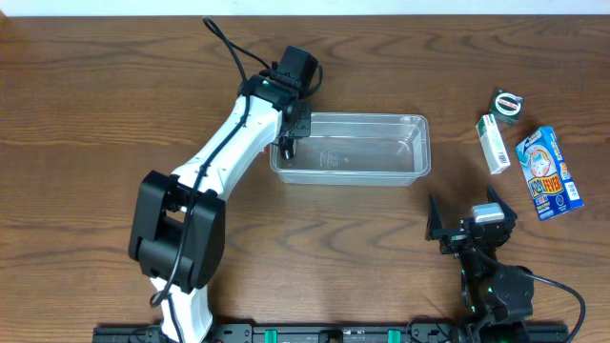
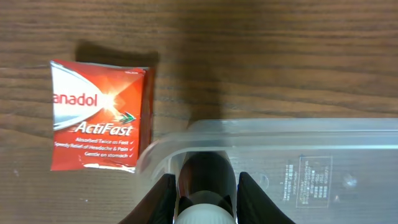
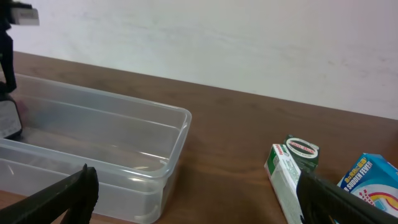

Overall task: Pack container
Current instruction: 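Carry the bottle with the left gripper over the container's left end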

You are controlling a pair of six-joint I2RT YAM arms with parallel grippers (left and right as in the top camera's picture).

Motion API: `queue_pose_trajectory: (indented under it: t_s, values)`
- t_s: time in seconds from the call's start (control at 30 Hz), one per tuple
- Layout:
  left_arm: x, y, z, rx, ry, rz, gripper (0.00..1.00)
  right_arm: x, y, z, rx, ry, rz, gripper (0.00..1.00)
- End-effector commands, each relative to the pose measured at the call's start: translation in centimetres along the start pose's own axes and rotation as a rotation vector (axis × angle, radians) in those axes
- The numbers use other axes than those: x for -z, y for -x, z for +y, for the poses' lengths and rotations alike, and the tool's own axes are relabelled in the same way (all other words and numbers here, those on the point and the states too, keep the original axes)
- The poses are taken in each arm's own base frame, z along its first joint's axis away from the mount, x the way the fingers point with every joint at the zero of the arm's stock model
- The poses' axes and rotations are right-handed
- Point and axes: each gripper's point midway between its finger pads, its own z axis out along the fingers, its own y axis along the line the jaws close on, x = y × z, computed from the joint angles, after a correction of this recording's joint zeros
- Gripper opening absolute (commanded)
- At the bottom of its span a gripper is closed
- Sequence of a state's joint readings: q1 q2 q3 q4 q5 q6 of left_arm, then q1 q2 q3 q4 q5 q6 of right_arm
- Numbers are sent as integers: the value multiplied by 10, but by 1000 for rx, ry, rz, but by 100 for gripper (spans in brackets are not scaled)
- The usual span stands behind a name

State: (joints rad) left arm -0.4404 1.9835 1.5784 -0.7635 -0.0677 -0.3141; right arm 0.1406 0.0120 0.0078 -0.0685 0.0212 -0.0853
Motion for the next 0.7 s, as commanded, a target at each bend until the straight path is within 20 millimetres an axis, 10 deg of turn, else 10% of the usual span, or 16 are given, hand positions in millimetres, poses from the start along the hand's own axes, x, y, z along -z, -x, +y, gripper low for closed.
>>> queue_pose_trajectory:
  t_s: [0.0,0.67]
  values:
    - [-12,-6,3,-14,33,23,22,0,-1,-2,13,-6,1,99]
    - [-14,-8,3,-15,35,29,54,0,-1,-2,12,-6,1,99]
